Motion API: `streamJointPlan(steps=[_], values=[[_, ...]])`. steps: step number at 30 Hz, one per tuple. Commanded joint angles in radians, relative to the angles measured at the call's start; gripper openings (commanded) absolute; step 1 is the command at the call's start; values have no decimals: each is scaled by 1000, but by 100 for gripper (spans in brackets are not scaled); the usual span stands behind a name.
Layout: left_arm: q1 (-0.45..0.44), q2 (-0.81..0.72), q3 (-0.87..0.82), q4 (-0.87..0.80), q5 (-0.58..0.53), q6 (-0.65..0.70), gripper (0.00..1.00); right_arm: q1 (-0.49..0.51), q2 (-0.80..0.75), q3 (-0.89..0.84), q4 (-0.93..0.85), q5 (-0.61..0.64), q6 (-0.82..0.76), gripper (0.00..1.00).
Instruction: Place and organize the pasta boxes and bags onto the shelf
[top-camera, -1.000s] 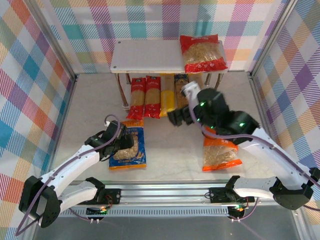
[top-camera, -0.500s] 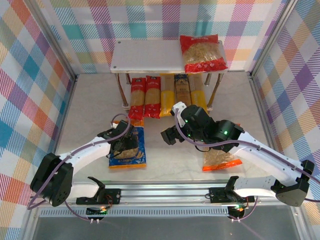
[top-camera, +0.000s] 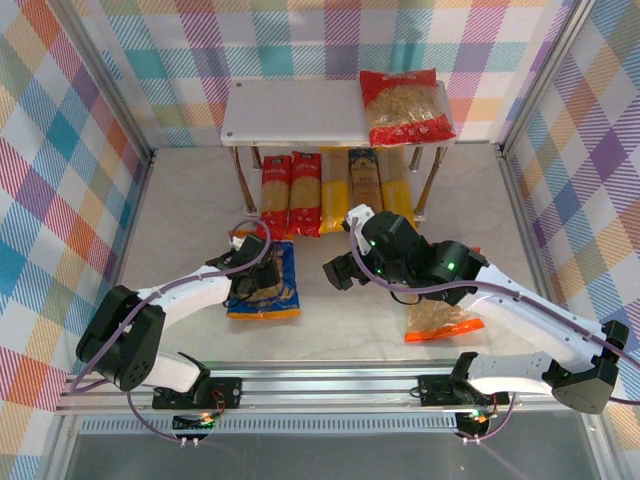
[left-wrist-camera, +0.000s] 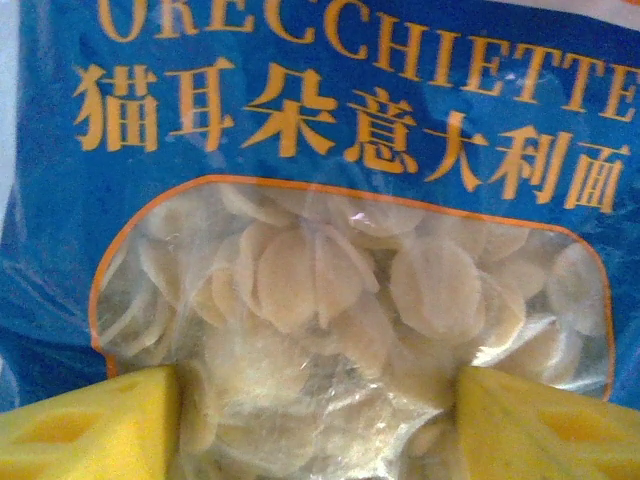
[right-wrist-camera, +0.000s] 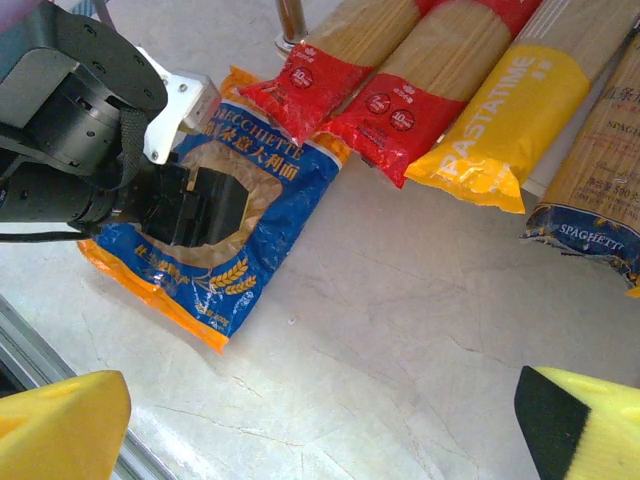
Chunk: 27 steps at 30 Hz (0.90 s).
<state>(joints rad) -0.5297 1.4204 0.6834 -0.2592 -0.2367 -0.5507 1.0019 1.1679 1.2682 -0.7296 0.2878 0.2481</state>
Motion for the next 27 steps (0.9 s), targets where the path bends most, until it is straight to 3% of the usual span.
streamJointPlan(steps=[1, 6, 12, 19, 27], values=[[-7, 77, -66, -46, 158, 2, 58, 3, -14, -16, 14, 2, 15, 99], [-7, 119, -74, -28, 208, 7, 45, 4, -21, -18, 8, -2, 21, 99], [-7, 114, -97, 19, 244, 18, 0, 3, -48, -26, 5, 11, 27, 99], [-7, 36, -104, -49, 295, 66, 0, 4, -62, -29, 2, 19, 38, 99], [-7, -229, -46, -248, 334, 105, 0, 3, -56, -27, 1, 36, 51, 99]])
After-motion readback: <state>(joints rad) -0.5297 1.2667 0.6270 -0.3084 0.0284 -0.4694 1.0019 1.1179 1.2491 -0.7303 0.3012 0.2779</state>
